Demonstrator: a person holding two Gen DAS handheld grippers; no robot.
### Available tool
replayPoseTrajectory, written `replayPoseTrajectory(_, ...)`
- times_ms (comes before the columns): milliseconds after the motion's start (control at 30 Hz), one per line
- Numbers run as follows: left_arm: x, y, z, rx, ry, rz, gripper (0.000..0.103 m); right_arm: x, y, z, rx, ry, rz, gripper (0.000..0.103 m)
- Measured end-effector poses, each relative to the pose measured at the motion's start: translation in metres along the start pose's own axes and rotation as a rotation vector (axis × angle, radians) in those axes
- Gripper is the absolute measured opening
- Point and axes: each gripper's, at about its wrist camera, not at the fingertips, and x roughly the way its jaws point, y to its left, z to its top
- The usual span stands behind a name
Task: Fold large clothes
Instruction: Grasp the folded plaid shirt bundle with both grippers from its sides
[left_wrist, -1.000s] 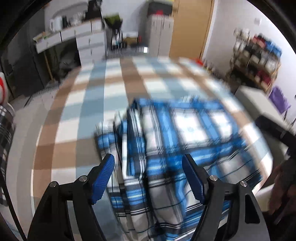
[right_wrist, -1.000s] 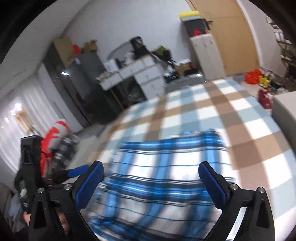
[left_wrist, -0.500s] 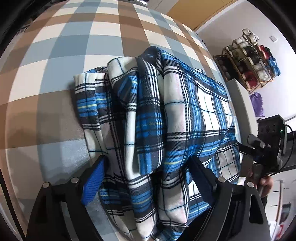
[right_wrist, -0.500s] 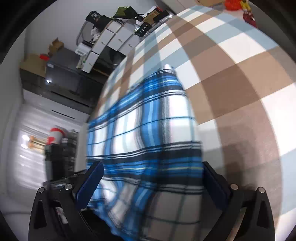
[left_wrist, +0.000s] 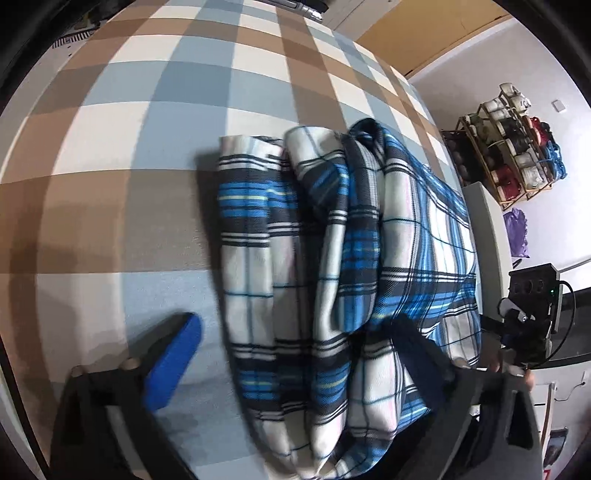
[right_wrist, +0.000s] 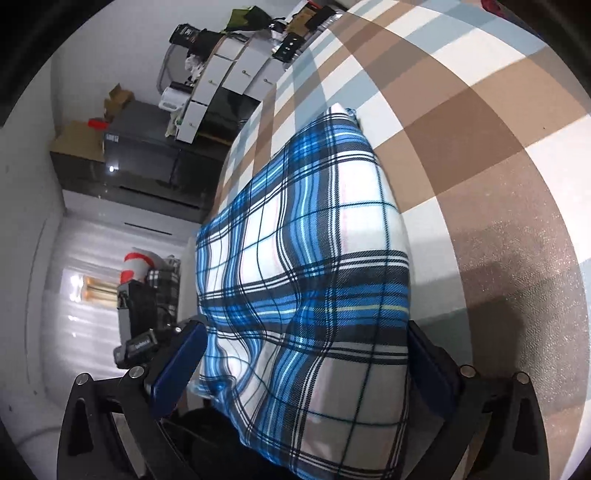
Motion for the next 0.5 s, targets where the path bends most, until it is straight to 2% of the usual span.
replayPoseTrajectory(67, 0.006, -0.007, 0.006, 0.011, 0.004, -0.030, 0.101, 0.001, 0.000, 0.000, 0.001, -0.002, 0.002, 0.103)
replayPoseTrajectory(133, 0.013, -0.013, 0.011, 0.006, 0.045, -0.128, 0.101, 0.001, -0.002, 0.002, 0.021, 0.003, 0.033, 0.103)
replayPoseTrajectory(300, 0.023, -0.018, 0.016, -0.020, 0.102, -0.283, 0.101, 0.004, -0.002, -0.001, -0.007, 0.055, 0.097, 0.103)
replayPoseTrajectory(367, 0.022, -0.018, 0.019, -0.035, 0.098, -0.309, 0.096, 0.005, -0.001, -0.001, -0.018, 0.054, 0.088, 0.103)
replayPoseTrajectory(433, 0.021, -0.014, 0.022, -0.040, 0.096, -0.298, 0.083, 0.002, -0.006, 0.003, -0.010, 0.023, 0.061, 0.102)
replayPoseTrajectory(467, 0.020, -0.013, 0.022, -0.039, 0.095, -0.288, 0.080, 0.002, -0.004, 0.005, -0.014, 0.003, 0.028, 0.100)
replayPoseTrajectory(500, 0.019, -0.012, 0.020, -0.028, 0.096, -0.270, 0.071, 0.002, -0.001, 0.007, -0.033, -0.016, -0.012, 0.095)
